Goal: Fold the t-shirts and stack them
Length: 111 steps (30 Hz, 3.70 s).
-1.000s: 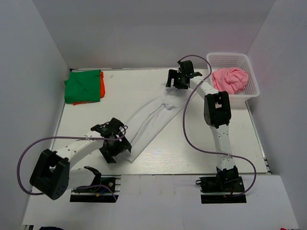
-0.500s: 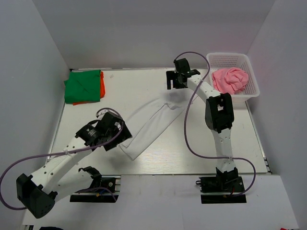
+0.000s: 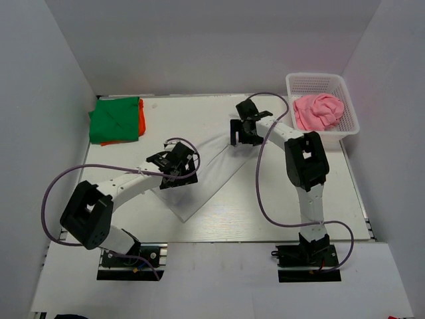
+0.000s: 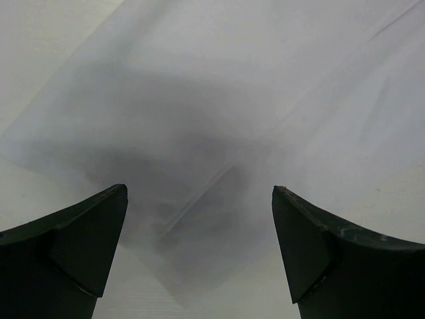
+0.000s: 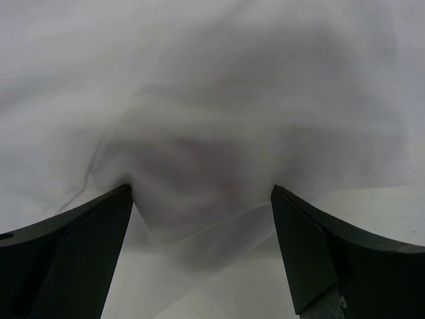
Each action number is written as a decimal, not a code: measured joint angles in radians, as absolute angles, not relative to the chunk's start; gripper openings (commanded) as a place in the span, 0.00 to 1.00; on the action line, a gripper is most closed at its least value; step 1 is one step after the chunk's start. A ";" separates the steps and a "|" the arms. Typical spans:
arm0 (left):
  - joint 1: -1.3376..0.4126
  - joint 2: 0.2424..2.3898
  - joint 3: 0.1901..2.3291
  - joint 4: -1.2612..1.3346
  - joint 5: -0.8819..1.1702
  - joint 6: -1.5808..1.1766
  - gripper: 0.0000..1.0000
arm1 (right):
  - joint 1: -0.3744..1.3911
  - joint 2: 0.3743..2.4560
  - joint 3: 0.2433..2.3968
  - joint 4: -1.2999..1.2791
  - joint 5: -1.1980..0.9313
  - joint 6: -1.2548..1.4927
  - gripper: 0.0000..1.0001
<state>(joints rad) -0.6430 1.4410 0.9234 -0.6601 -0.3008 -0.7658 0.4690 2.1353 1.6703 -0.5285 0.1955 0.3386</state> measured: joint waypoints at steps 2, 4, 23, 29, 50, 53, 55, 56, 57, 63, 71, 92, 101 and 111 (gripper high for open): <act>-0.648 1.463 0.907 -0.619 -0.281 -0.736 1.00 | 0.456 2.188 1.687 -0.532 0.185 0.332 0.90; -0.653 1.468 0.870 -0.575 -0.259 -0.713 1.00 | 0.450 2.205 1.724 -0.535 0.177 0.326 0.90; -0.945 1.645 0.895 -0.247 0.052 -0.752 1.00 | 0.426 2.479 2.098 -0.369 -0.026 0.051 0.90; -1.103 1.670 0.950 -0.311 0.011 -0.820 1.00 | 0.422 2.495 2.130 -0.366 -0.069 0.041 0.90; -1.195 1.202 0.680 -0.760 -0.345 -1.098 1.00 | 0.426 1.316 0.842 -0.175 -0.152 0.377 0.90; -1.190 1.150 0.632 -0.728 -0.361 -1.087 1.00 | 0.429 1.229 0.670 -0.205 -0.205 0.443 0.90; -1.188 1.154 0.631 -0.686 -0.367 -1.065 1.00 | 0.438 1.166 0.561 -0.238 -0.259 0.476 0.90; -1.188 1.164 0.631 -0.662 -0.368 -1.055 1.00 | 0.443 1.145 0.524 -0.248 -0.291 0.495 0.90; -1.188 1.182 0.632 -0.637 -0.370 -1.044 1.00 | 0.450 1.127 0.492 -0.253 -0.319 0.516 0.90; -1.188 1.343 0.643 -0.551 -0.397 -1.010 0.94 | 0.487 1.090 0.421 -0.279 -0.411 0.570 0.90; -1.188 1.451 0.704 -0.495 -0.471 -0.973 0.67 | 0.512 1.167 0.439 -0.258 -0.467 0.581 0.80; -1.187 1.494 0.752 -0.437 -0.442 -0.886 0.00 | 0.540 1.301 0.524 -0.293 -0.388 0.561 0.00; -1.154 1.436 0.844 -0.455 -0.500 -0.849 0.00 | 0.546 1.316 0.747 -0.320 -0.271 0.528 0.00; -0.924 1.561 1.068 -0.467 -0.568 -0.778 0.00 | 0.531 1.490 1.042 -0.289 -0.080 0.505 0.00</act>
<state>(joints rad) -0.9241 1.5608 1.0679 -0.4671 -0.5682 -0.7780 0.5312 1.4902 1.0424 -0.2886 -0.0795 0.5045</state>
